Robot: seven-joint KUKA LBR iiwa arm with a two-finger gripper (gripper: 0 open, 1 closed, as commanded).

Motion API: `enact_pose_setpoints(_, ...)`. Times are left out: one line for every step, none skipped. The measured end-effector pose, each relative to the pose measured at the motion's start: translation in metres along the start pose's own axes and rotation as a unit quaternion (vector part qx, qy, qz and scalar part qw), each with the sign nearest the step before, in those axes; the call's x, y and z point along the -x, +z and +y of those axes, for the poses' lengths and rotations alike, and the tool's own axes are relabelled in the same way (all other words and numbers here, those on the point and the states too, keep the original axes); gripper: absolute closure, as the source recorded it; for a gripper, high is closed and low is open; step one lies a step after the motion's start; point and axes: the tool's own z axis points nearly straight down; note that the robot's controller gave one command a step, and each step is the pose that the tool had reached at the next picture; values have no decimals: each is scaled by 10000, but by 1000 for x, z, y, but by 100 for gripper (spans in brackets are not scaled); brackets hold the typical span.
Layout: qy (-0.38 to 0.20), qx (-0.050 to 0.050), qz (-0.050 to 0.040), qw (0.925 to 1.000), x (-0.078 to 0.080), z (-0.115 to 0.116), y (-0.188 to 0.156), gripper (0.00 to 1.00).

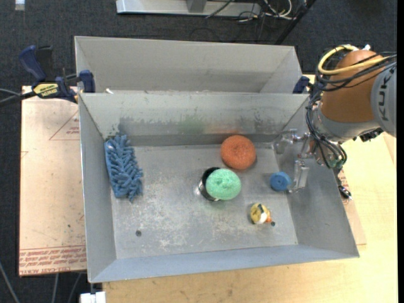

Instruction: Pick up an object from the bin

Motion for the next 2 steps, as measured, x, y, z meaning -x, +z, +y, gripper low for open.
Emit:
enact_pose_setpoints(482,6,39,9988,-7,4,11,0)
enact_pose_setpoints(202,3,-9,9998,-8,-1,52,0)
